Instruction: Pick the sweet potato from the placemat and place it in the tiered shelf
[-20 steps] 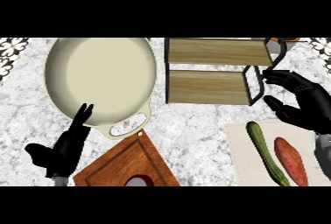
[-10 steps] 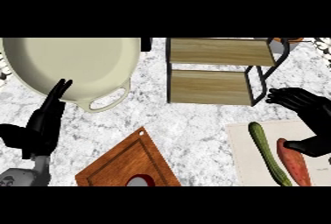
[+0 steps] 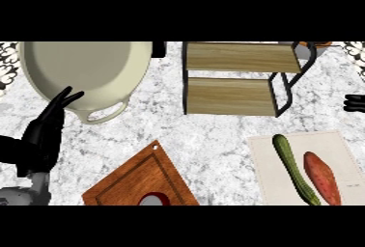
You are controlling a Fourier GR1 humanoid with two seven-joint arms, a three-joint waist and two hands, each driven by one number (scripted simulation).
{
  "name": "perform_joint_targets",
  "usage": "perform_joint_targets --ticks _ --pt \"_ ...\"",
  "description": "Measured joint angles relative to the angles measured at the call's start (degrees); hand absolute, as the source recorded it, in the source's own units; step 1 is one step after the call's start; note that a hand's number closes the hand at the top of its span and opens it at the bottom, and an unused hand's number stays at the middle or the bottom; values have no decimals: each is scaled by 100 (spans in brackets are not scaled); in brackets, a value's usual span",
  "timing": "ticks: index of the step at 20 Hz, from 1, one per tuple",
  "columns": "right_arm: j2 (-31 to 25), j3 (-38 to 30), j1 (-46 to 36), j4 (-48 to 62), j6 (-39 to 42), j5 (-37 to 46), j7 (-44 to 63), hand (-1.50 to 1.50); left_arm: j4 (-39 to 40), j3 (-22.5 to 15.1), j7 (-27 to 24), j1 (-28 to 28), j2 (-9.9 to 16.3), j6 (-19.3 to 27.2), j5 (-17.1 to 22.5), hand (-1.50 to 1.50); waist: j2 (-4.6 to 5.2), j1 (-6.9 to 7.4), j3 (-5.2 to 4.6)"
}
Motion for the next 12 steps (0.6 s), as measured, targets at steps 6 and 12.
perform_joint_targets --ticks 6,12 --pt "-472 -151 -176 -1360 -53 1512 6 -150 -186 23 88 158 26 41 -24 0 -27 -39 3" --pt "-381 -135 401 -2389 -394 3298 -265 -150 -318 38 255 106 -12 131 -150 0 -2 -61 0"
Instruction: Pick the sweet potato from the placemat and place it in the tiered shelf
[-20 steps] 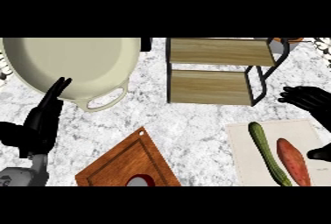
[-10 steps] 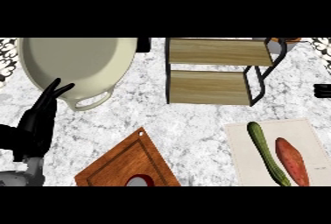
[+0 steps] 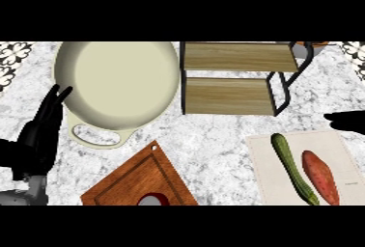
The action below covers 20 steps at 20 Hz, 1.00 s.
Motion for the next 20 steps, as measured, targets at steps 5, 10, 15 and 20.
perform_joint_targets --ticks 5,10,15,20 --pt "232 181 679 -528 -482 1320 -323 -150 -155 69 206 -19 10 -63 -58 0 11 25 -3" --pt "297 518 973 -637 -1035 2638 -578 -150 -248 73 239 11 -79 -59 -181 0 20 57 -6" --pt "474 801 1197 -274 -1627 3721 -796 -150 -88 146 89 56 -183 -225 -244 0 28 71 -9" --pt "722 761 1305 318 -2007 4242 -1368 -150 -142 162 160 71 -379 -223 -469 0 27 78 -10"
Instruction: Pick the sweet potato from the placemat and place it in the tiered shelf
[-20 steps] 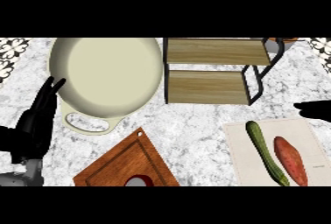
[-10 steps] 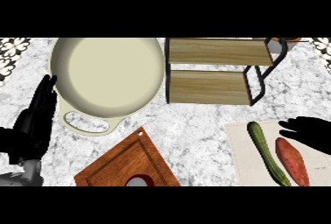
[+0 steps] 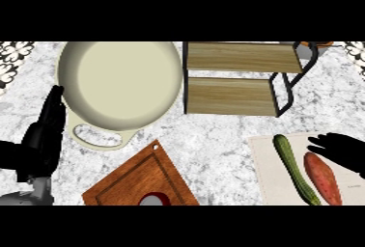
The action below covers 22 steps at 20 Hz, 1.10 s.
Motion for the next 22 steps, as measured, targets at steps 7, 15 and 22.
perform_joint_targets --ticks 7,15,22 --pt "367 -3 -157 585 -143 616 -446 -150 166 276 -21 -74 -163 -309 -70 0 2 3 -3" --pt "810 -53 -338 1201 -363 1128 -882 -150 67 397 123 -89 -393 -414 -343 0 1 9 -2" --pt "1245 9 -546 1840 -713 1571 -1239 -150 267 640 84 -233 -504 -603 -477 0 3 9 -2"
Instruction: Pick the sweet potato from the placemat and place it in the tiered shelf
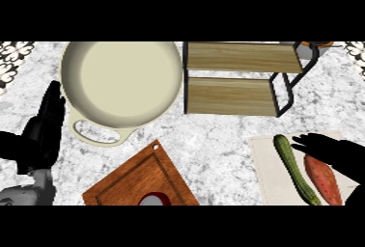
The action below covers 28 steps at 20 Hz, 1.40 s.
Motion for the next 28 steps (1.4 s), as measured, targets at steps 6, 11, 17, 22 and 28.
perform_joint_targets --ticks 6,11,17,22,28 --pt "223 -29 -85 344 -60 325 -122 -150 -84 61 29 60 -156 -122 -134 0 -1 1 -2" --pt "354 80 -102 599 -371 686 -253 150 -114 113 114 12 -215 -232 -179 0 -27 -4 -36" --pt "737 94 -56 344 -755 981 105 150 -340 65 197 161 -304 -239 -291 0 -60 -28 -78" --pt "1866 -10 81 -200 -472 1362 2120 150 -310 80 208 162 -329 -187 -321 0 -132 -172 -171" --pt "3089 517 245 -932 -379 1529 4263 150 -298 85 204 153 -343 -203 -301 0 -129 -122 -159"
